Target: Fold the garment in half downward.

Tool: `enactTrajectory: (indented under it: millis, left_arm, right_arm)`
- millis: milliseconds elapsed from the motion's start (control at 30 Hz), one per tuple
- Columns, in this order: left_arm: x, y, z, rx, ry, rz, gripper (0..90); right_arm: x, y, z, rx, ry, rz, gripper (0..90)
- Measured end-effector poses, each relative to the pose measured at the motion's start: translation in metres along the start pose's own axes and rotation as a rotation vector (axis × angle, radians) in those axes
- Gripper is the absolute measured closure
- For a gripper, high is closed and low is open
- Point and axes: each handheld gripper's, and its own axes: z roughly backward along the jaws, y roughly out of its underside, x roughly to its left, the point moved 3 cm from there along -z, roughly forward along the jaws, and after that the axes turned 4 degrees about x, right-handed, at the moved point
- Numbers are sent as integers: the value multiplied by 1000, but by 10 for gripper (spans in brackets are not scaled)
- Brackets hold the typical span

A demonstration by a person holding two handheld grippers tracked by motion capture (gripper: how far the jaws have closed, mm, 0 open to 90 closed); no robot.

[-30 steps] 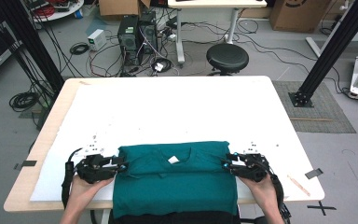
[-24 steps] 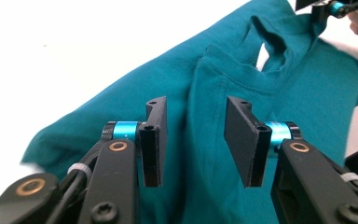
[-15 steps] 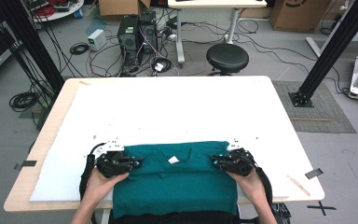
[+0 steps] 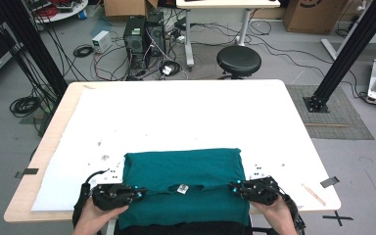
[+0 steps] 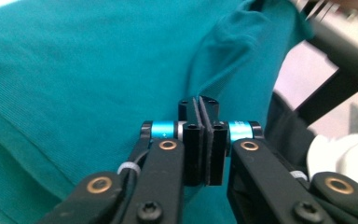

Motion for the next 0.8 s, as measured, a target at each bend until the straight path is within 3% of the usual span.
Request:
enactTrajectory:
  millis: [67,133,300,433,633,800]
  left_arm:
    - [-4,-4,-5,7,-1,-14,746]
    - [-10,-9,-9,-1,12,-33,714]
    - [-24,-22,-21,6,21,-112,757]
    - [-19,-27,-18,-20,15,-86,685]
    - [3,-35,7,-85,-106,-18,545]
    - [28,-40,30,-128,-215,33,481]
  right_arm:
    - [3,-3,-4,4,14,6,676]
    - [9,-9,-9,3,11,29,620]
    - [23,-24,-21,27,3,107,659]
    - [22,-26,-20,3,-17,79,617]
    - [17,-24,4,-97,-57,31,511]
    - [1,-23,14,-127,13,-28,417]
